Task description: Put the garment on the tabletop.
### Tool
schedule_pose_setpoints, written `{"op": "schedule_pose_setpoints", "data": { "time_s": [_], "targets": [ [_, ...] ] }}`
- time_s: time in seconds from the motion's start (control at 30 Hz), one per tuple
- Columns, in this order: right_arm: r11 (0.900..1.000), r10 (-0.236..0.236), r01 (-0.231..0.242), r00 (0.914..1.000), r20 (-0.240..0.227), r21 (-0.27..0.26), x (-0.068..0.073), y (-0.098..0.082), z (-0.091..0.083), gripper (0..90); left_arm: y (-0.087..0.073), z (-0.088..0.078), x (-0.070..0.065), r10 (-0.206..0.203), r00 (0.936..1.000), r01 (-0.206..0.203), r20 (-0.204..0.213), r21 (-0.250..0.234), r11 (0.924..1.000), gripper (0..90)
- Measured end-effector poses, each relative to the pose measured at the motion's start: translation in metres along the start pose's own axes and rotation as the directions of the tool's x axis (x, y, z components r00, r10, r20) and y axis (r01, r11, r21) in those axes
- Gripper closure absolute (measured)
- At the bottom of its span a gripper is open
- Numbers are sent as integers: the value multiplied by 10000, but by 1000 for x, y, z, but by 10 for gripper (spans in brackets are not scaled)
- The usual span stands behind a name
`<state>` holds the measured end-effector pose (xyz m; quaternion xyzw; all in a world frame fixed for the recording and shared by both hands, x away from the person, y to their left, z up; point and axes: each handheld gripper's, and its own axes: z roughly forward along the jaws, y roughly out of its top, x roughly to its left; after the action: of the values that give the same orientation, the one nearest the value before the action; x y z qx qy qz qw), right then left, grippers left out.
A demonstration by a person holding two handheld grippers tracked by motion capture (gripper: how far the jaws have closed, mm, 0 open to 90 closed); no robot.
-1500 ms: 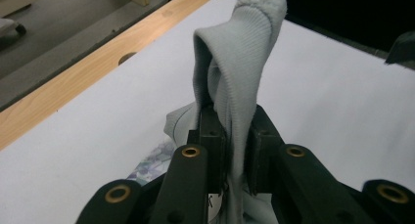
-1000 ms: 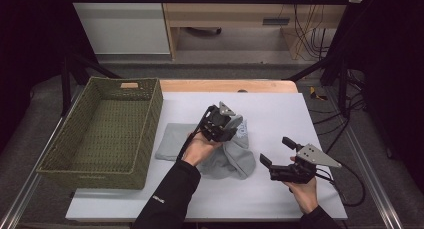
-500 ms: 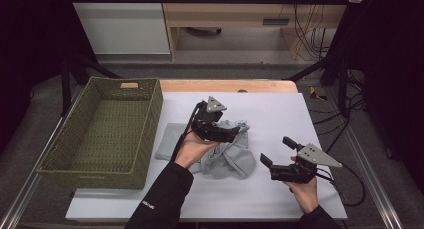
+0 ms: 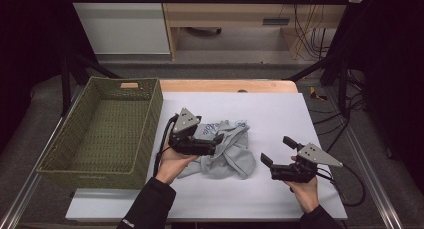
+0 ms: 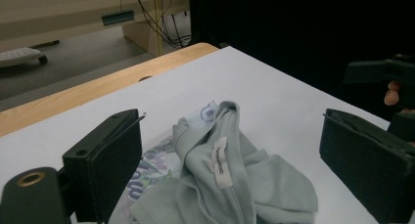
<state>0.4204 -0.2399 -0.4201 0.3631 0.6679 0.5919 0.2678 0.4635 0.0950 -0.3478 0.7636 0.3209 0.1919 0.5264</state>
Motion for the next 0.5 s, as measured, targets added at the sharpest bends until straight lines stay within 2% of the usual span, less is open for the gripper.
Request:
{"op": "schedule_pose_setpoints", "data": {
  "time_s": [0.13, 0.37, 0.5],
  "targets": [
    [9997, 220, -220, 9997, -50, 57, 1, 0, -1, 2, -18, -9, -2, 18, 9997, -29, -227, -488, 9988, 67],
    [9996, 284, -284, 9996, 8, 43, 0, -1, 0, 2, -44, -18, -7, -160, 9998, 151, -108, -784, 9968, 60],
    [9993, 364, -364, 9993, 43, 71, 0, -1, -1, 2, -59, -26, -6, -376, 9992, 359, -132, -1138, 9929, 56]
  ]
}}
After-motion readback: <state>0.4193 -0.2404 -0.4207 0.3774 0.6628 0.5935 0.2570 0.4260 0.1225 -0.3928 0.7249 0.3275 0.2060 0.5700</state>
